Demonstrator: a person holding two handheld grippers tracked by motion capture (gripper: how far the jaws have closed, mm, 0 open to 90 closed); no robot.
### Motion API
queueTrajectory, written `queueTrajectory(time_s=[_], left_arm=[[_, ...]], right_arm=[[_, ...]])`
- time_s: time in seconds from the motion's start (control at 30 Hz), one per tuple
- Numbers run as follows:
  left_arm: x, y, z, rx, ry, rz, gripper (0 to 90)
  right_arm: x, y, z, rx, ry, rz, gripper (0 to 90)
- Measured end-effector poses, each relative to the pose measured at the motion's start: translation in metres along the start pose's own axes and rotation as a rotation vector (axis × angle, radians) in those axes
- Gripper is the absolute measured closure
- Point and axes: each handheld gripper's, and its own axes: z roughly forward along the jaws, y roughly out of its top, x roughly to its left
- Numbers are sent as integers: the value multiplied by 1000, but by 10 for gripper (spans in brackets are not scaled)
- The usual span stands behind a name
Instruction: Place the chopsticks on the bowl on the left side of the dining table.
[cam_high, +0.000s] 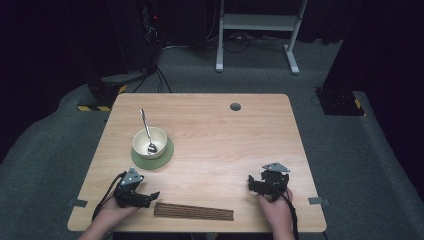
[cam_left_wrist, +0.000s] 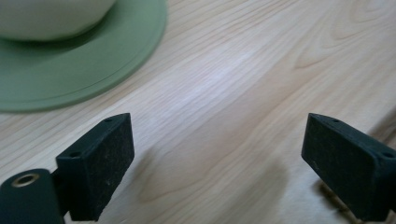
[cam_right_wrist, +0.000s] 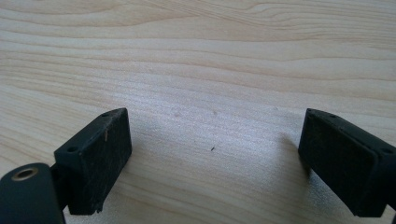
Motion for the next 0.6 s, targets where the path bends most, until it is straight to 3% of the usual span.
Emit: queueTrajectory(time_s=[0.17, 0.3, 0.6], left_arm=[[-8, 4, 2, 0, 6, 26, 95], [-15, 5, 5, 23, -18, 45, 93], [-20, 3, 6, 35, -58, 44, 128]], right_arm=[[1, 0, 0, 2, -6, 0, 88], [1, 0, 0, 1, -9, 4, 89], [2, 0, 0, 1, 1, -4, 89]])
